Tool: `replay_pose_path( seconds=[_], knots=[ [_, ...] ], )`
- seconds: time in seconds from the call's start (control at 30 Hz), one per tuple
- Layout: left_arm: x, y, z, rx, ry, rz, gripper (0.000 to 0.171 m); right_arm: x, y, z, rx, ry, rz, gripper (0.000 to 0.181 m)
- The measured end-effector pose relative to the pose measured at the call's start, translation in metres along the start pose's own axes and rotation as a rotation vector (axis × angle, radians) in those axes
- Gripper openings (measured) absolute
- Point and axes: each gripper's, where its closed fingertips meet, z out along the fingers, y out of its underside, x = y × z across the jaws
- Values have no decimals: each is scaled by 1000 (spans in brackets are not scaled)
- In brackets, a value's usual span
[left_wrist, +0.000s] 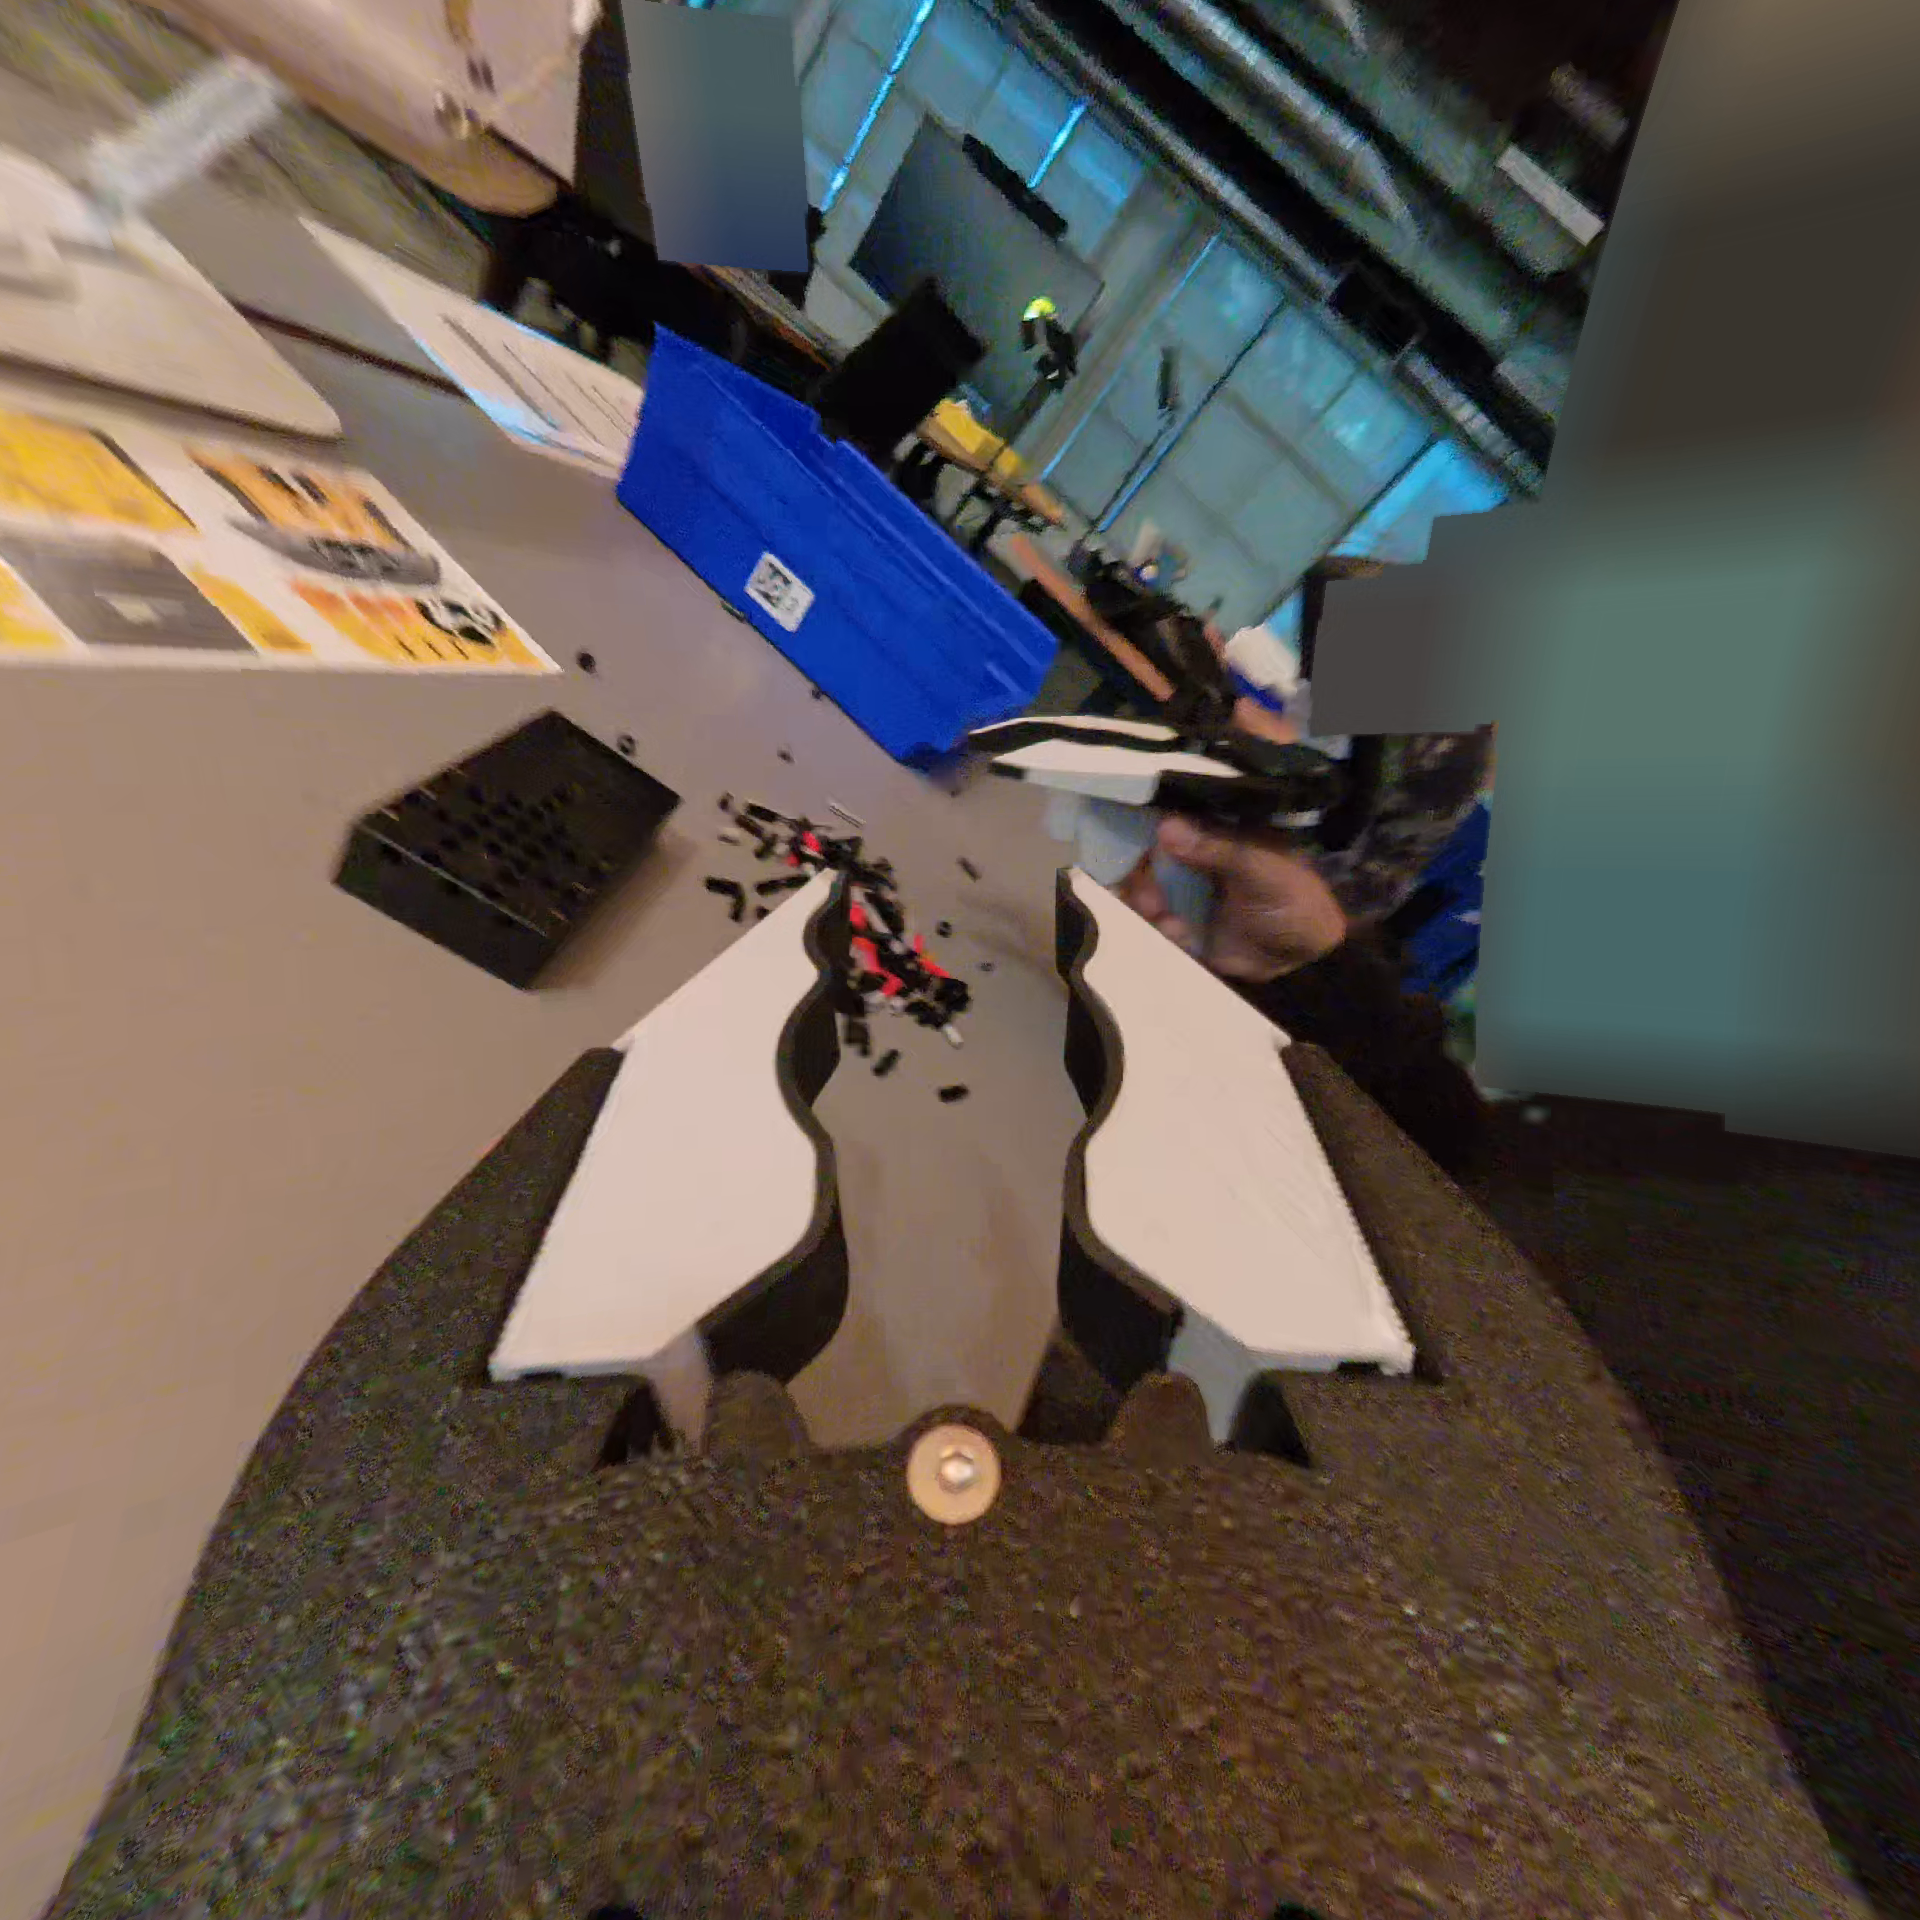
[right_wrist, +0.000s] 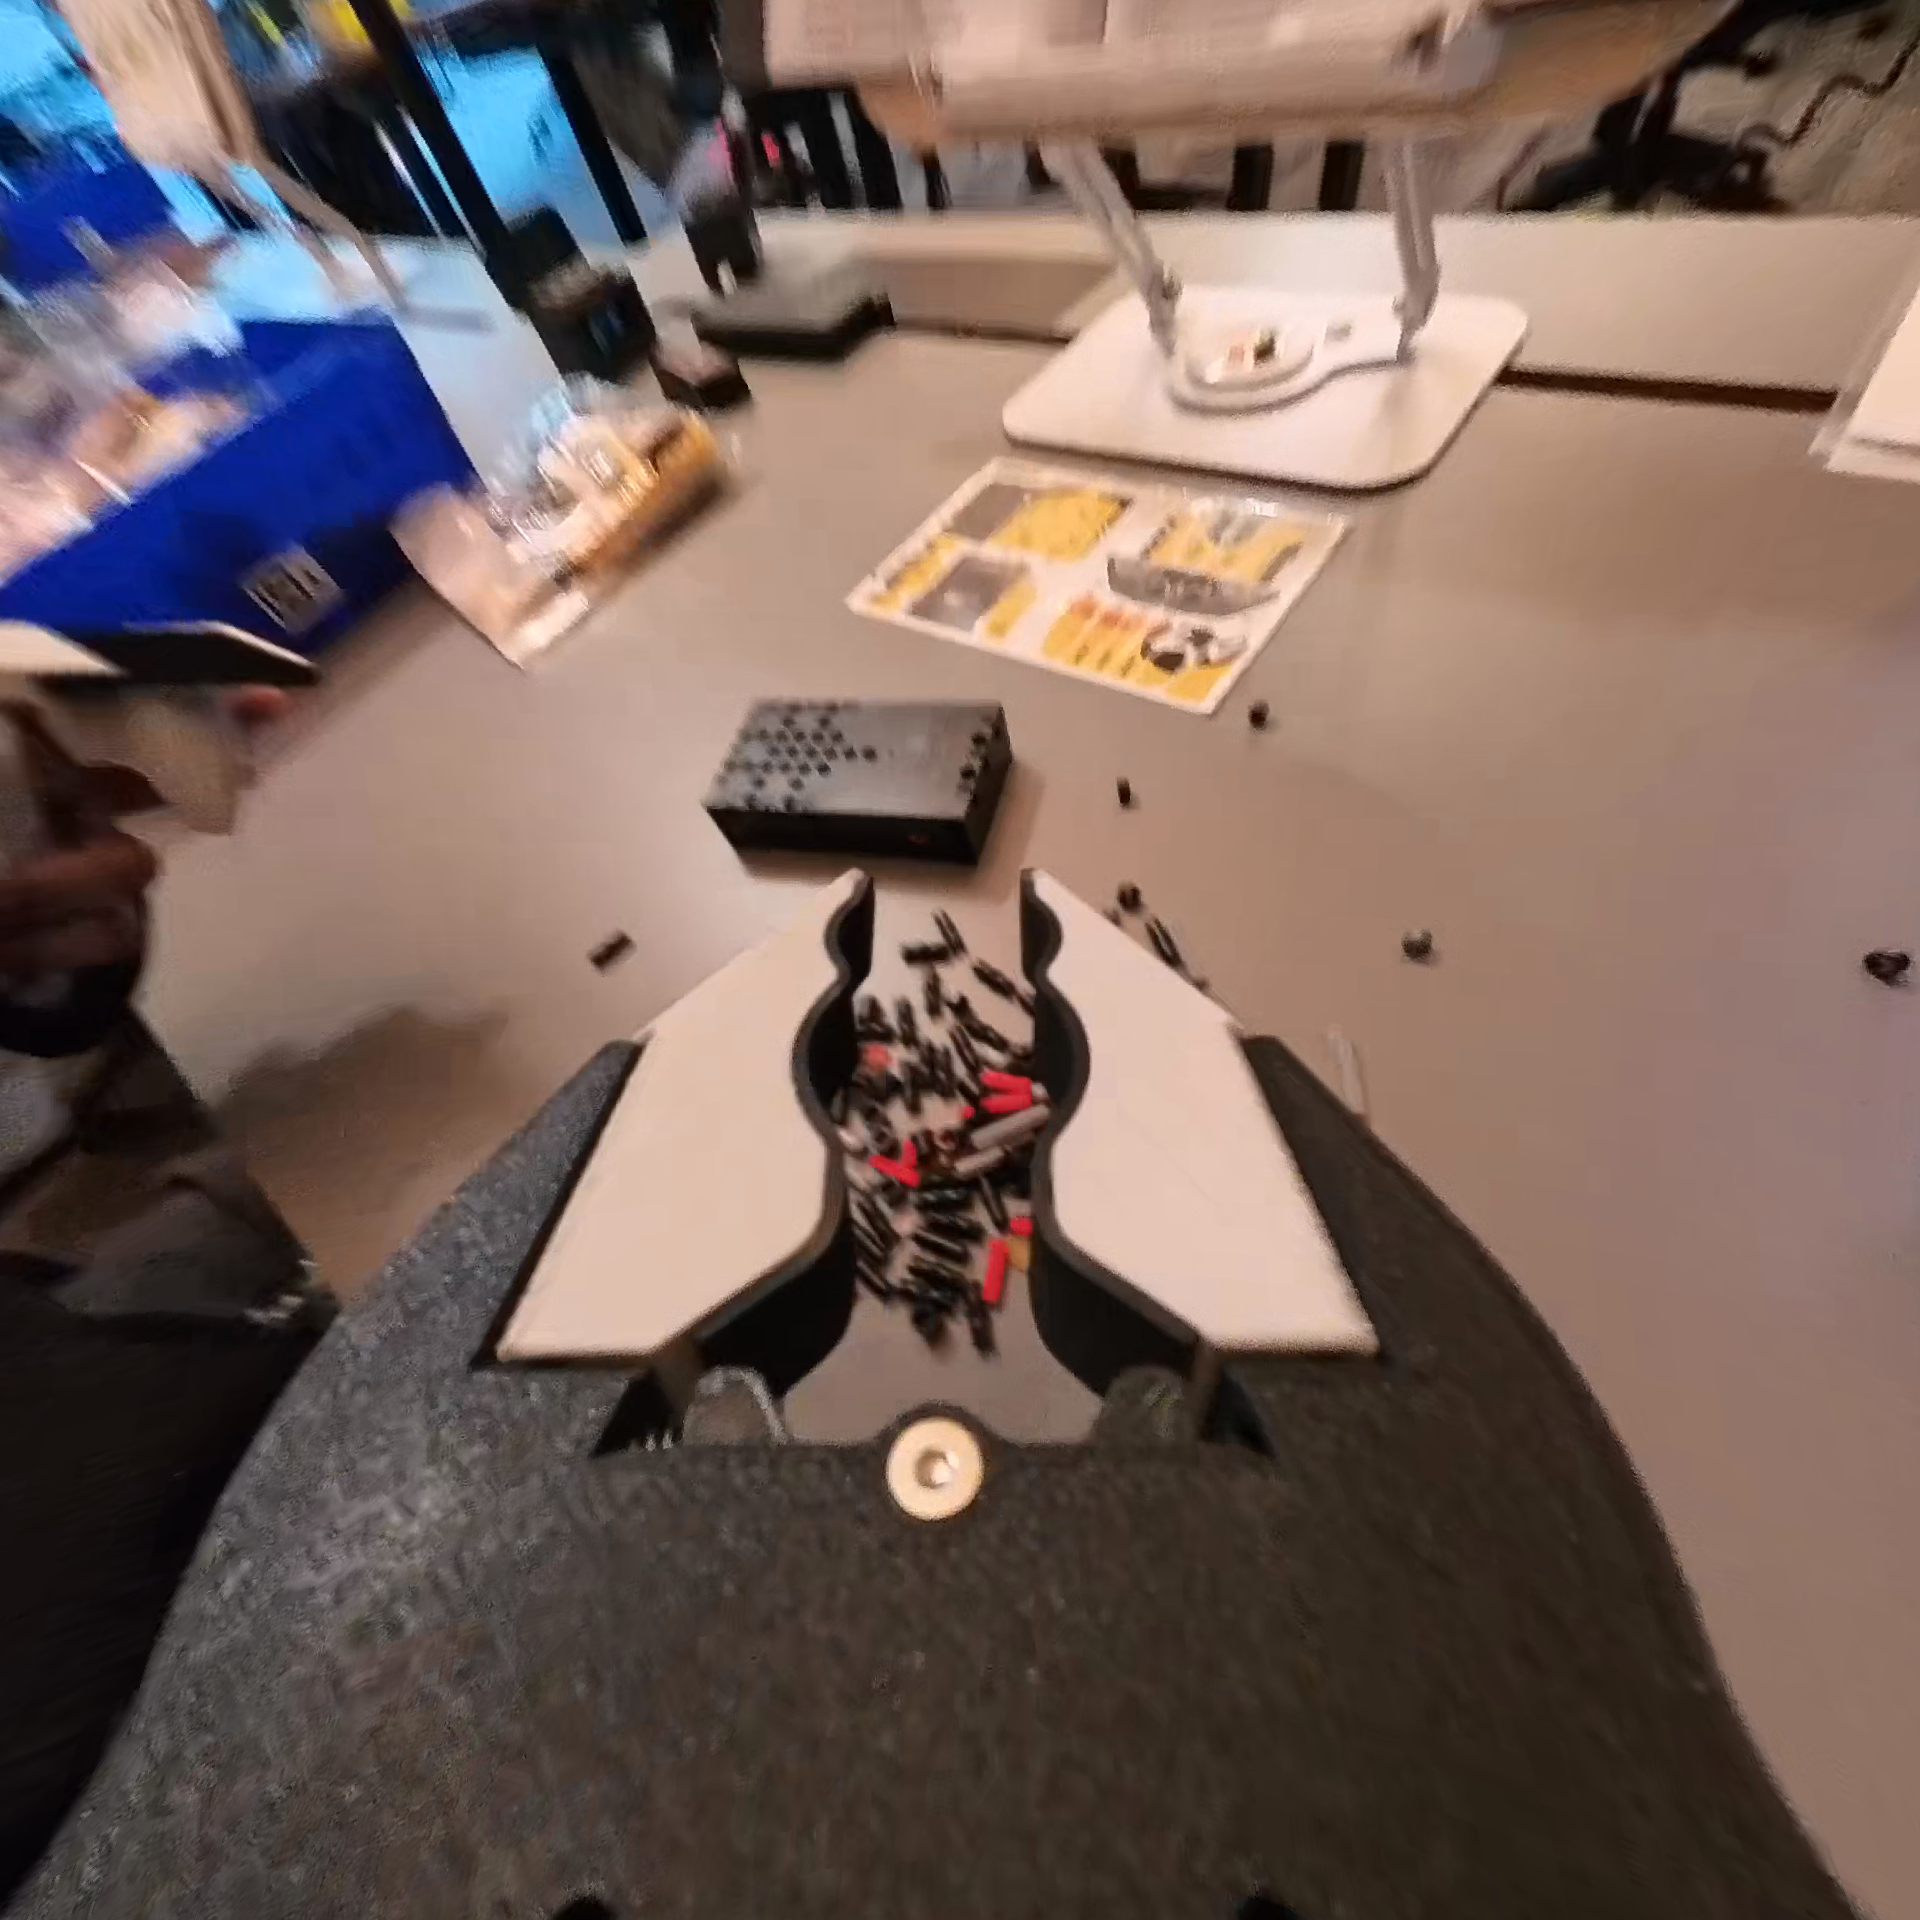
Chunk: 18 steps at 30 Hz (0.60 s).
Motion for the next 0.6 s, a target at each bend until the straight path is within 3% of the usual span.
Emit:
replay_pose_path(
  seconds=[0.17,0.27,0.43,0.5,0.6],
  knots=[
    [-21,-15,13,-110,-207,275,39,-19,-38,-4,192,-110,16,28],
    [-50,-11,29,-246,-304,447,39,3,-49,15,277,-56,-41,28],
    [-109,-34,54,-335,-485,725,39,24,-51,28,374,-3,-75,28],
    [-120,-44,64,-329,-481,739,39,25,-47,21,410,12,-104,28],
    [-122,-60,80,-223,-369,647,39,47,-41,2,473,108,-155,27]
  ],
)
